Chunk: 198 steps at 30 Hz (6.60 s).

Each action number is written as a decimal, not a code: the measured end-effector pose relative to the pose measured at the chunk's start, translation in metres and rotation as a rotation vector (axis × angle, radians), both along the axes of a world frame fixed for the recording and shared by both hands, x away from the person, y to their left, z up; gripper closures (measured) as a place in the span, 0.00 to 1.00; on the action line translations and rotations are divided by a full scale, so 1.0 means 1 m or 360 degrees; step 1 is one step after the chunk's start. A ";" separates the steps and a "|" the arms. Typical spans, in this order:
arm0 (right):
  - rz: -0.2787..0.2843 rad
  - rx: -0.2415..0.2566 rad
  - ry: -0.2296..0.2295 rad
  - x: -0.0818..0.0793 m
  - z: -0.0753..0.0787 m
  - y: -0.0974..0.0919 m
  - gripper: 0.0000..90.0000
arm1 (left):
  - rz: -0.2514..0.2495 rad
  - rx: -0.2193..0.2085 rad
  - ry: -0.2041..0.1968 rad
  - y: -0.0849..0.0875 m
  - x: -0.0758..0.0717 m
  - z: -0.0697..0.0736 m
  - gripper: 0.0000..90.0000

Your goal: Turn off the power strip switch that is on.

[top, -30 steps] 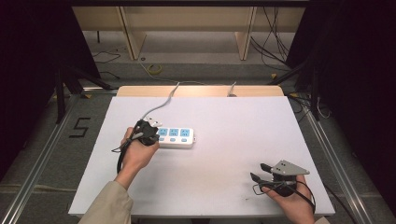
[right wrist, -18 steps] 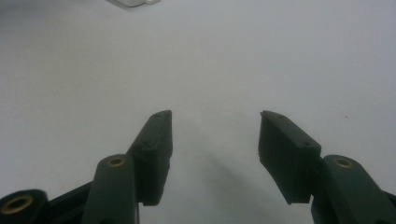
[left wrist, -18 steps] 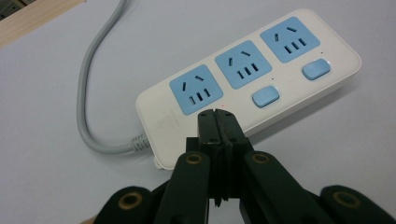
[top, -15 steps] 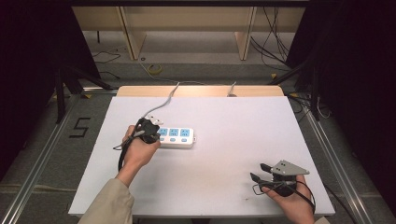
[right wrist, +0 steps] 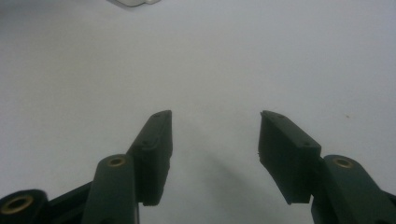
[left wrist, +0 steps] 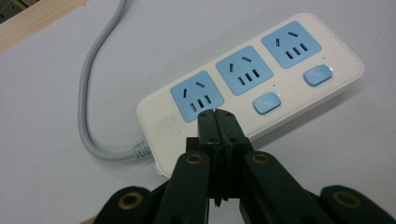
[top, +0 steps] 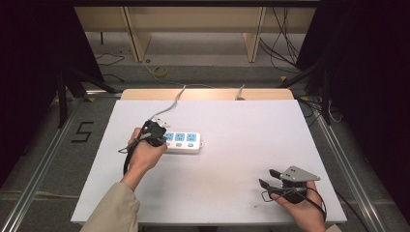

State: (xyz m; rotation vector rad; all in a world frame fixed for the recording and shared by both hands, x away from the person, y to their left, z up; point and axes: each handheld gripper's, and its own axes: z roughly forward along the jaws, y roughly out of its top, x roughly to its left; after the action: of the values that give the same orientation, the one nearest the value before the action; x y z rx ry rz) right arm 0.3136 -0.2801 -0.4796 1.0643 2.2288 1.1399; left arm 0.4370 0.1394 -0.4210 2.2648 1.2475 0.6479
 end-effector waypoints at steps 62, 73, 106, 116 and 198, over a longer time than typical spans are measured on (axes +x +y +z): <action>0.0009 0.0000 0.0003 0.000 0.000 0.000 0.51 | 0.0023 0.0087 0.0171 -0.013 0.032 -0.019 1.00; 0.0009 0.0003 0.0005 0.000 -0.001 0.000 0.51 | 0.0037 0.0097 0.0187 -0.013 0.036 -0.023 1.00; 0.0010 0.0001 0.0006 0.000 -0.001 0.000 0.51 | 0.0040 0.0095 0.0212 -0.013 0.036 -0.023 1.00; 0.0014 -0.0001 0.0004 0.000 -0.001 0.000 0.51 | 0.0033 0.0105 0.0223 -0.013 0.036 -0.022 1.00; 0.0022 -0.0008 0.0008 0.001 -0.001 0.001 0.51 | 0.0050 0.0130 0.0262 -0.015 0.038 -0.022 1.00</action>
State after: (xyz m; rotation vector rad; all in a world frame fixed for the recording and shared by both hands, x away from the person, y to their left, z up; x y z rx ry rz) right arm 0.3142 -0.2790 -0.4801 1.0521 2.2450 1.1380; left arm 0.4747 0.1243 -0.4428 2.4110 1.3587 0.5418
